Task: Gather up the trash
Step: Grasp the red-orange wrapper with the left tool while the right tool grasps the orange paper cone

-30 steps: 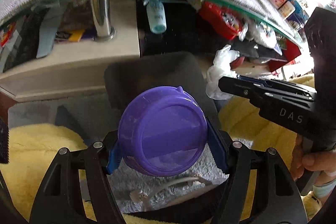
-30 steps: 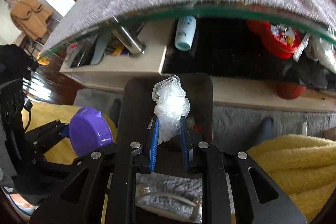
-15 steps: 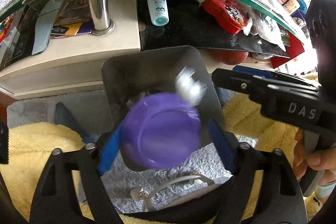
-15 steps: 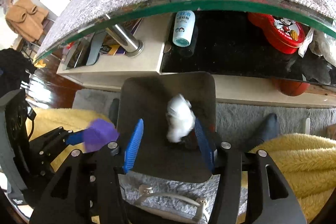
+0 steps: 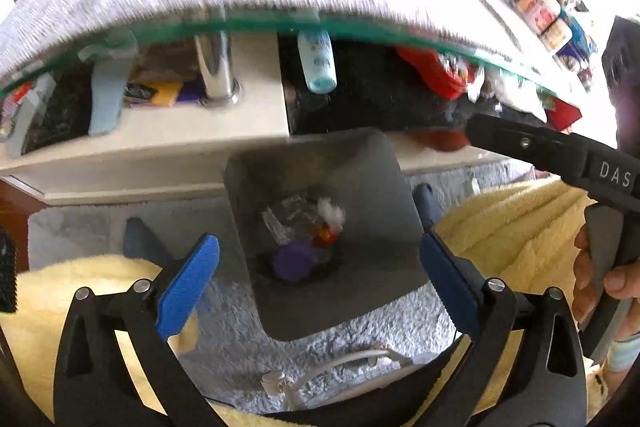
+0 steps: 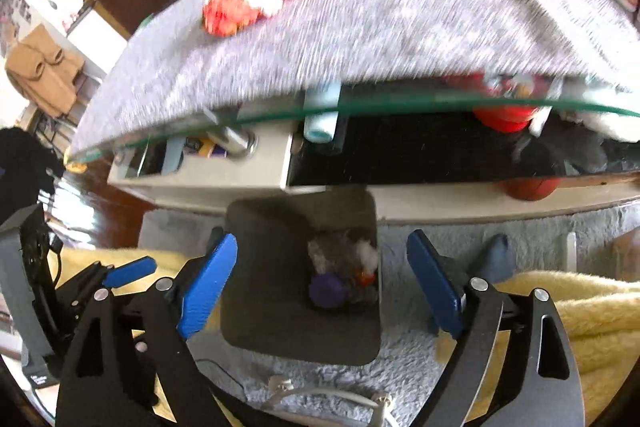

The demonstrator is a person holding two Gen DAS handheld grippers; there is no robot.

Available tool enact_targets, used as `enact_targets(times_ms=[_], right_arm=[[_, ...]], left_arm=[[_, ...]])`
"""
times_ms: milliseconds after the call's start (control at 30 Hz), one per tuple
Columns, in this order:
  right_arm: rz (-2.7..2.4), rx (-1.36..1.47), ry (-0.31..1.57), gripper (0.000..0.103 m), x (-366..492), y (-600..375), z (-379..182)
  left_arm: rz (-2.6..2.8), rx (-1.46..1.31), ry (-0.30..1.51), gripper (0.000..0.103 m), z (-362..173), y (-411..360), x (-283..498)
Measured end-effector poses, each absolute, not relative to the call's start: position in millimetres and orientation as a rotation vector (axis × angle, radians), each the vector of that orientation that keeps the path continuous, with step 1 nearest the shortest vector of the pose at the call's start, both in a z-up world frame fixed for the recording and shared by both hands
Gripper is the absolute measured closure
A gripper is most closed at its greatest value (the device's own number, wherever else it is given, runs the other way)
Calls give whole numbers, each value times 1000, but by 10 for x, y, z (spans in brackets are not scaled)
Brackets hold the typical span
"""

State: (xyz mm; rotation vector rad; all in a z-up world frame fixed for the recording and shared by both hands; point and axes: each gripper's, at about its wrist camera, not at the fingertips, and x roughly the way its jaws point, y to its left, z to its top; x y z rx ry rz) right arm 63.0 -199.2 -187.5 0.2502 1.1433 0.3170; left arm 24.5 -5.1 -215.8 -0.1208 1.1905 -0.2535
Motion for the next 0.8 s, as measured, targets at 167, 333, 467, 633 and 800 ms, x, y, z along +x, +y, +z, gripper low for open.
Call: enact_targets(times_ms=[167, 333, 467, 633, 800], right_arm=[[291, 258, 1065, 15, 746, -2135, -1586], [251, 242, 1007, 15, 939, -2270, -1384], [216, 238, 989, 15, 1154, -2395, -1336], [187, 235, 989, 15, 1429, -2470, -1378], [169, 212, 978, 15, 1706, -2463, -1403]], left_arm=[[-241, -130, 1119, 8, -1835, 25, 387], [-243, -126, 1074, 8, -1629, 11, 612], [-245, -125, 1054, 8, -1527, -31, 817], [-248, -121, 1036, 8, -1448, -85, 1119], [-248, -124, 1030, 9, -1455, -145, 1446]])
